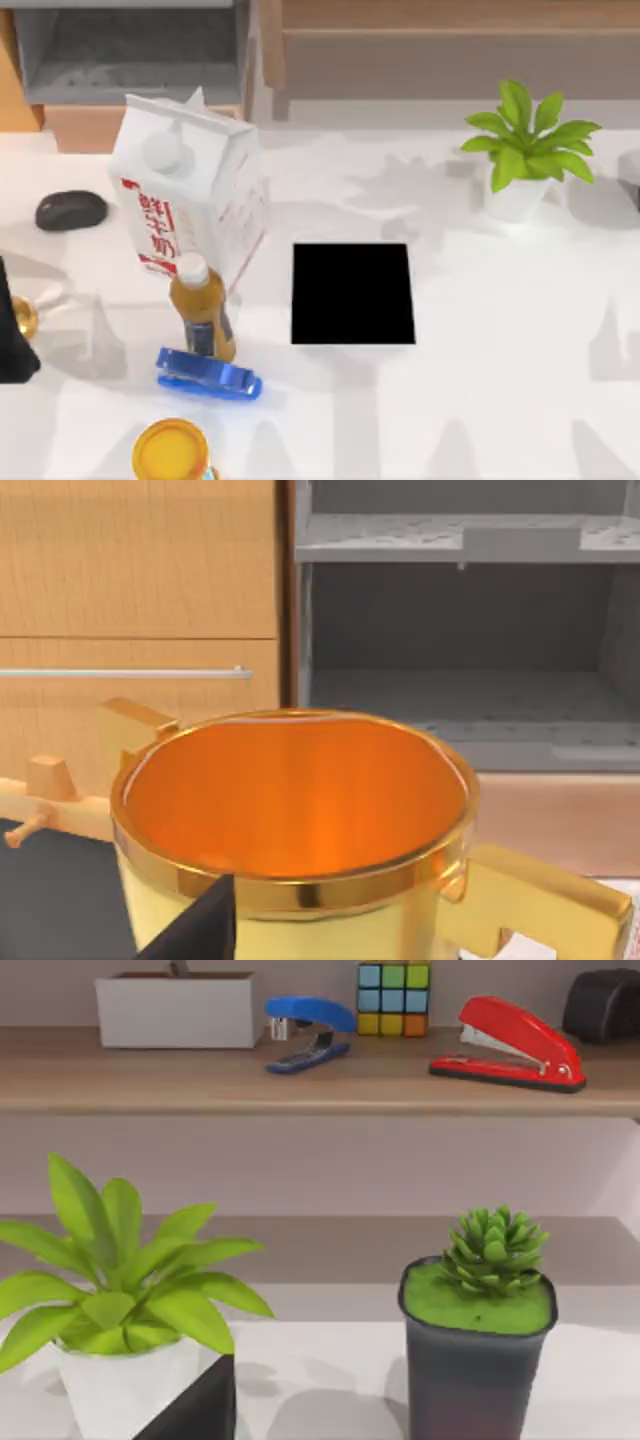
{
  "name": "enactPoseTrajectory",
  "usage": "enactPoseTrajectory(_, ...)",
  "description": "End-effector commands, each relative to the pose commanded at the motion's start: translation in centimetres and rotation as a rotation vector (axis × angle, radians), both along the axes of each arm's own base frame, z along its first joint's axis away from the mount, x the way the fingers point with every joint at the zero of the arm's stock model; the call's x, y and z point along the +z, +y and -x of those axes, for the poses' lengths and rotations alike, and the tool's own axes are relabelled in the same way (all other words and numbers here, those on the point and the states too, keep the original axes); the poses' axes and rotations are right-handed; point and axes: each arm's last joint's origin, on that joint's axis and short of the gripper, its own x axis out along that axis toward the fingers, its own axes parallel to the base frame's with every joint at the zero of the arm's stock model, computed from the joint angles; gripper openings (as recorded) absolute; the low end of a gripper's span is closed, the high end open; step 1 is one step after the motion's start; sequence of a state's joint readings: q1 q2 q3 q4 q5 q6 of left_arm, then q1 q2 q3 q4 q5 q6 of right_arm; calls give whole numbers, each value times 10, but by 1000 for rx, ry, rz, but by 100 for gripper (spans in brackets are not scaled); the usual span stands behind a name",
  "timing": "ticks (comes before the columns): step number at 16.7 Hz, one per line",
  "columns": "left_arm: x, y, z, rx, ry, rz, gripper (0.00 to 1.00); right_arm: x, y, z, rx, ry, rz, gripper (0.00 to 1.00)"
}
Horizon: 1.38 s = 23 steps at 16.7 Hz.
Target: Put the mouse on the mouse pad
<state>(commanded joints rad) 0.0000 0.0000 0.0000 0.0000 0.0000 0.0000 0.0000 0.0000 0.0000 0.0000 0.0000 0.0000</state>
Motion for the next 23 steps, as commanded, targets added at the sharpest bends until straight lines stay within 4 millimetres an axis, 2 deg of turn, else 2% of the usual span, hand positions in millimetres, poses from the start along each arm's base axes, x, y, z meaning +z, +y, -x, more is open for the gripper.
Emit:
enactPoseTrajectory(3, 2, 0, 0, 0, 3, -5, 100, 0, 0, 0, 0, 0, 0, 100)
enactPoseTrajectory(5, 11, 0, 0, -2, 22, -31, 100, 0, 0, 0, 0, 0, 0, 100)
enactPoseTrajectory(9, 48, -1, -5, -30, 128, -142, 100, 0, 0, 0, 0, 0, 0, 100)
enactPoseTrajectory(12, 81, -3, -21, -89, 274, -260, 100, 0, 0, 0, 0, 0, 0, 100)
enactPoseTrajectory(15, 108, -6, -52, -191, 470, -394, 100, 0, 0, 0, 0, 0, 0, 100)
enactPoseTrajectory(18, 125, -11, -100, -336, 689, -526, 100, 0, 0, 0, 0, 0, 0, 100)
enactPoseTrajectory(20, 127, -15, -138, -449, 830, -608, 100, 0, 0, 0, 0, 0, 0, 100)
enactPoseTrajectory(23, 116, -20, -198, -630, 1018, -718, 100, 0, 0, 0, 0, 0, 0, 100)
